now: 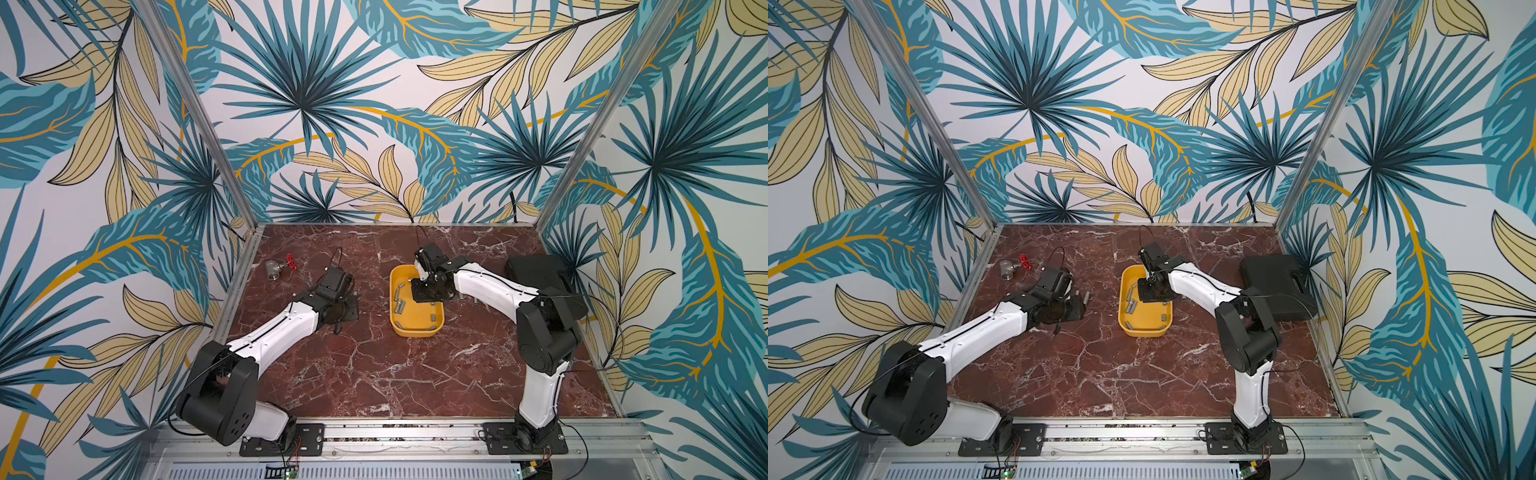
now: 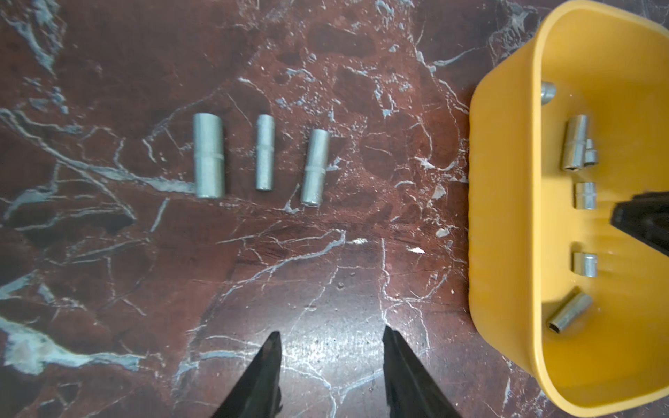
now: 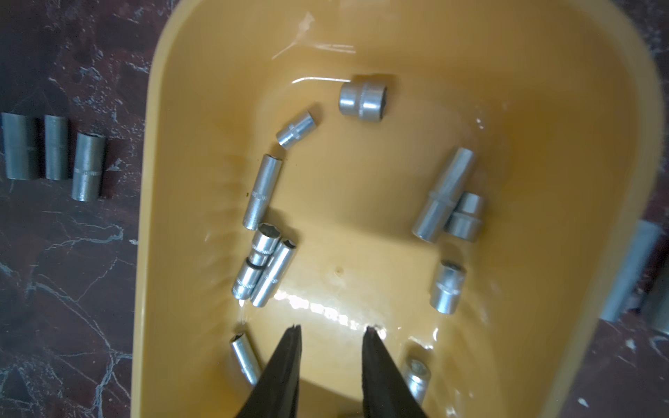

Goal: Take out the socket from the storage box
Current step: Pick up the socket head from the storage box.

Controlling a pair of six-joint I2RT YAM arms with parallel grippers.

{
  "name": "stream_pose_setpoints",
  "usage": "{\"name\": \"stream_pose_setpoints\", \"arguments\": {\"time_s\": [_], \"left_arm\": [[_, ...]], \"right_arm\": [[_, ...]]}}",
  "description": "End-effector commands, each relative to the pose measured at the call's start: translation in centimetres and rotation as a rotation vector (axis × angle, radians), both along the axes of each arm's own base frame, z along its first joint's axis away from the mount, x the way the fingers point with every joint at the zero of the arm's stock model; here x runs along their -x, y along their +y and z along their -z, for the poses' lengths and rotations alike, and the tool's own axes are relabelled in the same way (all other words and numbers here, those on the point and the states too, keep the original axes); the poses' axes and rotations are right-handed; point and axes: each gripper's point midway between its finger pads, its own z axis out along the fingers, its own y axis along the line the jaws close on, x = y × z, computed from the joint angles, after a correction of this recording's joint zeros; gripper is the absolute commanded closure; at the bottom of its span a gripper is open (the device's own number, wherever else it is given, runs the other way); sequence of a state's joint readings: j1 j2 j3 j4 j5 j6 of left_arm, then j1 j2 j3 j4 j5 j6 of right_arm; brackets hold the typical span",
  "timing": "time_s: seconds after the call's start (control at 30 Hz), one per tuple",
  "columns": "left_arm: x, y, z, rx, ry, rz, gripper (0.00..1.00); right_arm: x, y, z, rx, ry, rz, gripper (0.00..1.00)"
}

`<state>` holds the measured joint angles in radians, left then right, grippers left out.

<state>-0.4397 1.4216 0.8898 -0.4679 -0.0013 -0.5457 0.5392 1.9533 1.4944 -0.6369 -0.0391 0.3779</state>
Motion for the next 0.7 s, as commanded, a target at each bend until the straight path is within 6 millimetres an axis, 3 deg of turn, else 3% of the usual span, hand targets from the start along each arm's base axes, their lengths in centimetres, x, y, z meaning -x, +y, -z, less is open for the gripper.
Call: {"name": "stream_pose_setpoints", "arguments": {"time_s": [0.0, 0.37, 0.67], "left_arm": [[0.5, -0.3, 0.3, 0.016, -0.028, -0.017, 0.51], [1.1, -1.4, 1.3, 0.021, -0.005, -0.005, 0.51], [1.3, -1.8, 1.6, 0.032, -0.005, -0.006, 0.51]], "right_arm": [[-0.2, 0.8, 0.8, 0.023, 0.008, 0.002, 0.69], [-0.1, 3.3, 3.6, 0.048, 0.050, -0.035, 0.69], [0.2, 3.6, 5.5, 0.077, 0.086, -0.046, 0.72]]}}
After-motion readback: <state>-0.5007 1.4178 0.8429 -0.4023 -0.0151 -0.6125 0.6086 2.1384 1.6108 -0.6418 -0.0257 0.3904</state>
